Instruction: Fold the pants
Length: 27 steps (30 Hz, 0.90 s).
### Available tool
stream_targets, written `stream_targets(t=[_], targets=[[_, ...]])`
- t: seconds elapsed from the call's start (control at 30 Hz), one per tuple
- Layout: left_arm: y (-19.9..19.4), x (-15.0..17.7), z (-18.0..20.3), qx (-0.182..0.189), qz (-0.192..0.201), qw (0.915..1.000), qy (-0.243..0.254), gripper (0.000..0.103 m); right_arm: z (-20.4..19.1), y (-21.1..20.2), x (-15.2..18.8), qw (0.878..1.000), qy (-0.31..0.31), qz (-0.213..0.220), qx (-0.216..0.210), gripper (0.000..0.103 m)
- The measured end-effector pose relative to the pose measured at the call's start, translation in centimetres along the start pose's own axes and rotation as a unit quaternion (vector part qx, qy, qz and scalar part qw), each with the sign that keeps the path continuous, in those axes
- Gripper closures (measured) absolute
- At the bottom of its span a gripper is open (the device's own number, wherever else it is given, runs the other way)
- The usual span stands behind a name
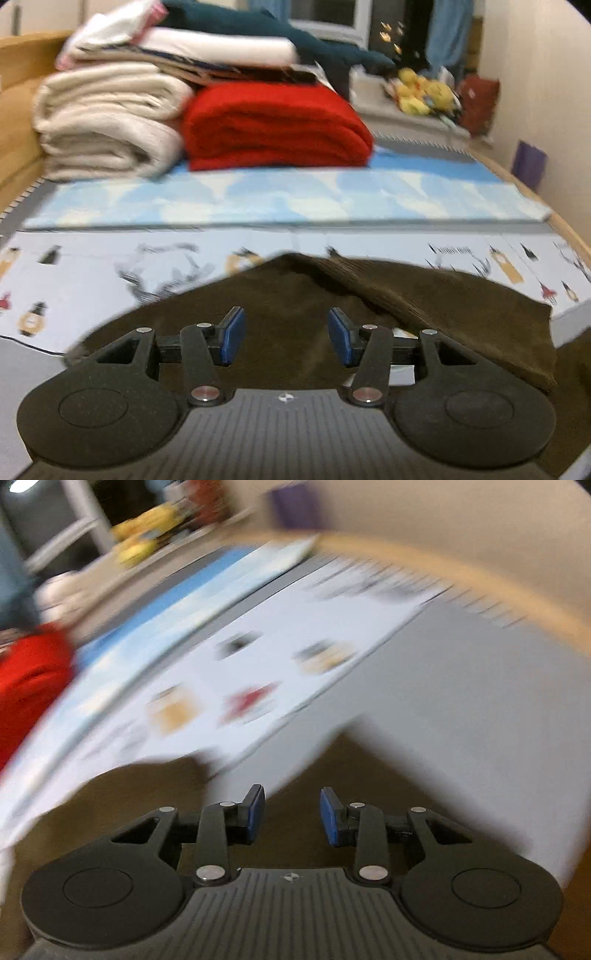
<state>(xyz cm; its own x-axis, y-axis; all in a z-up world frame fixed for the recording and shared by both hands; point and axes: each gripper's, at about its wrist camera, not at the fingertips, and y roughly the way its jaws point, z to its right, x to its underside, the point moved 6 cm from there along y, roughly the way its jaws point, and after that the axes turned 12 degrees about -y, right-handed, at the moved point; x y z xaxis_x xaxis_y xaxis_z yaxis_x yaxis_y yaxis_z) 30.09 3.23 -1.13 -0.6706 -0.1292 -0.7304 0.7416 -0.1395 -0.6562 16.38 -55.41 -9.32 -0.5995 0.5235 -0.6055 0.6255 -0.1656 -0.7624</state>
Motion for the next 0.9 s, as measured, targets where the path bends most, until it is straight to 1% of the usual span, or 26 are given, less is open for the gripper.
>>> stream_targets(t=[0.03,0.07,0.1,0.13,0.17,0.2,0.23,0.3,0.37,0.47,0.5,0.6,0.63,0.67,0.73,0.77,0.8,0.9], targets=[[0.9,0.3,0.8,0.009,-0.013,0.9999,0.001,0.049,-1.9,1.0,0.5,0.998,0.007,-0.026,-0.048,0.068],[1.7,0.6,1.5,0.018,-0.024,0.9995,0.002,0.052,-3.5,1.9,0.8,0.995,0.013,-0.05,-0.081,0.068],[2.6,0.8,2.1,0.023,-0.034,0.9991,0.002,0.062,-4.8,2.8,1.4,0.992,0.019,-0.073,-0.103,0.067],[3.6,1.1,2.7,0.027,-0.046,0.9986,0.004,0.071,-6.1,3.7,2.0,0.988,0.026,-0.095,-0.116,0.064],[4.6,1.4,3.1,0.031,-0.055,0.998,0.005,0.074,-7.4,4.6,2.8,0.985,0.03,-0.118,-0.12,0.062],[5.3,1.7,3.4,0.035,-0.062,0.9975,0.003,0.075,-8.2,5.4,3.5,0.983,0.032,-0.14,-0.116,0.058],[6.2,1.9,4.0,0.038,-0.071,0.9967,0.0,0.076,-8.9,6.5,4.2,0.98,0.033,-0.167,-0.105,0.055],[7.8,2.5,4.3,0.04,-0.086,0.9955,-0.007,0.077,-9.5,7.9,5.6,0.975,0.044,-0.202,-0.085,0.054],[9.4,2.8,4.8,0.042,-0.099,0.9941,-0.015,0.076,-10.1,9.1,6.8,0.97,0.069,-0.22,-0.079,0.053],[11.5,3.3,5.7,0.049,-0.121,0.9909,-0.032,0.076,-10.6,10.0,7.4,0.965,0.087,-0.234,-0.077,0.052],[12.2,3.5,5.9,0.051,-0.127,0.9899,-0.036,0.076,-11.0,9.7,8.1,0.964,0.091,-0.237,-0.076,0.052],[14.5,3.8,7.0,0.059,-0.146,0.987,-0.034,0.074,-11.7,9.8,8.5,0.964,0.094,-0.239,-0.076,0.051],[15.5,4.0,7.4,0.062,-0.152,0.9861,-0.029,0.072,-11.7,9.6,9.0,0.964,0.093,-0.238,-0.074,0.052],[16.5,4.1,7.9,0.063,-0.157,0.9853,-0.023,0.07,-11.7,9.5,9.1,0.965,0.094,-0.235,-0.069,0.055],[18.3,4.4,8.6,0.06,-0.161,0.9851,-0.008,0.062,-11.3,9.4,9.0,0.965,0.109,-0.23,-0.058,0.076],[19.3,4.5,8.9,0.054,-0.162,0.9853,0.001,0.061,-10.8,8.9,8.9,0.966,0.12,-0.225,-0.054,0.076],[20.1,4.8,9.1,0.049,-0.165,0.9851,0.006,0.059,-10.6,8.6,8.7,0.966,0.132,-0.218,-0.055,0.079],[22.1,5.7,9.2,0.042,-0.182,0.9823,0.017,0.059,-10.4,7.2,7.4,0.969,0.149,-0.187,-0.059,0.085]])
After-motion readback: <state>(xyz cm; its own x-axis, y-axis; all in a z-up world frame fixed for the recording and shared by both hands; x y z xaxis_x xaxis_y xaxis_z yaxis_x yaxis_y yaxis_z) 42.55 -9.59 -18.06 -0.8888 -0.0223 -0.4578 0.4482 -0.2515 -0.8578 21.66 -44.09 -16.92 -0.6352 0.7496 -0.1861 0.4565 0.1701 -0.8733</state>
